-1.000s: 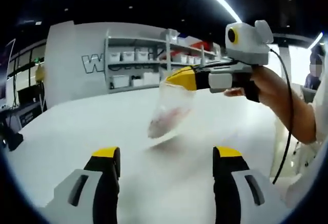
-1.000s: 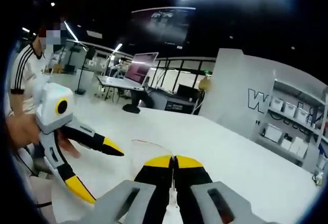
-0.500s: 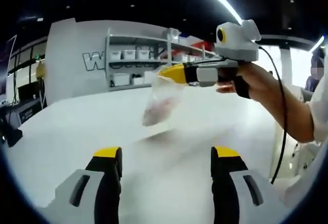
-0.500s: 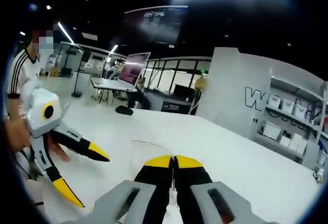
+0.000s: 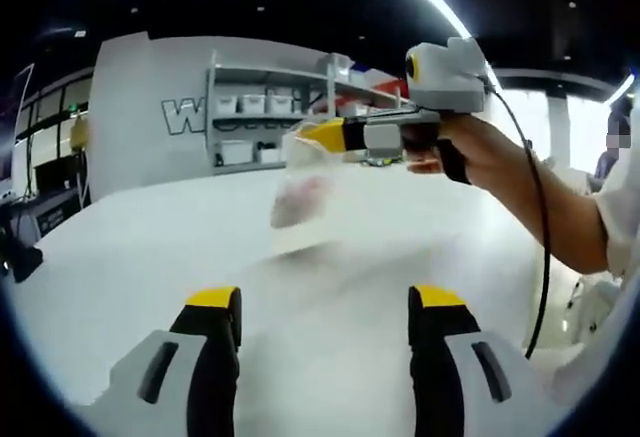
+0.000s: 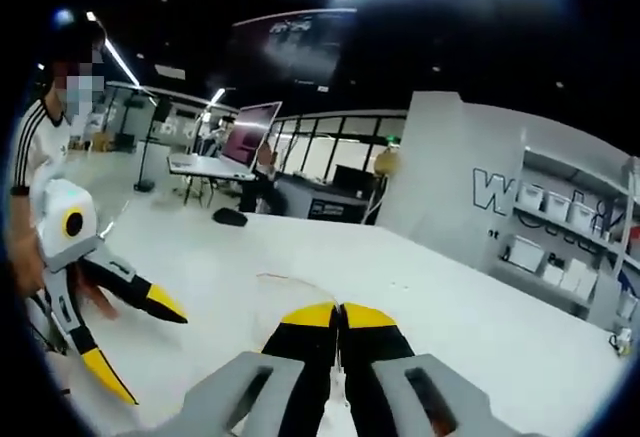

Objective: Open the resealable bag by pulling the two sides of the seal apart until the entire bag opening is separated and visibly accessible.

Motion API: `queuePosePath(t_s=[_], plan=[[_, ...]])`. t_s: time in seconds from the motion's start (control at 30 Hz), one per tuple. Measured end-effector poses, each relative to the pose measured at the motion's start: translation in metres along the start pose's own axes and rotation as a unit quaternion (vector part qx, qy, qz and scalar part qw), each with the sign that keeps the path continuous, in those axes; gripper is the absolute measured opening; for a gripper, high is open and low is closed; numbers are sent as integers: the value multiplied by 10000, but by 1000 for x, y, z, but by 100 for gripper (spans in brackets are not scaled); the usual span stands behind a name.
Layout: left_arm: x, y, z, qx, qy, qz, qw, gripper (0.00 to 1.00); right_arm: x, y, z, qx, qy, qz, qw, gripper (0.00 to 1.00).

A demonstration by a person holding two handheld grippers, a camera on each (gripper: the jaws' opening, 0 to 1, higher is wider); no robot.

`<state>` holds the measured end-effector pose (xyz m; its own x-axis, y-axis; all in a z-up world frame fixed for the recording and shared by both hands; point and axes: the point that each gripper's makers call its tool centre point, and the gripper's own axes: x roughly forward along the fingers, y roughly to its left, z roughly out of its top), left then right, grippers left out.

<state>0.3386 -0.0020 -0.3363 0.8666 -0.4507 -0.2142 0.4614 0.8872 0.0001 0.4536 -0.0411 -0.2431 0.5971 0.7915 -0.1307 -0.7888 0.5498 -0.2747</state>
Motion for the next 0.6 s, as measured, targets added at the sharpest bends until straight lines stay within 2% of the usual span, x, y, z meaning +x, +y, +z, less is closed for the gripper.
queuePosePath(t_s=[0.6], plan=[[0, 4, -1, -83, 47, 24, 10000, 67, 34, -28, -12, 130, 135, -85, 9998, 0]])
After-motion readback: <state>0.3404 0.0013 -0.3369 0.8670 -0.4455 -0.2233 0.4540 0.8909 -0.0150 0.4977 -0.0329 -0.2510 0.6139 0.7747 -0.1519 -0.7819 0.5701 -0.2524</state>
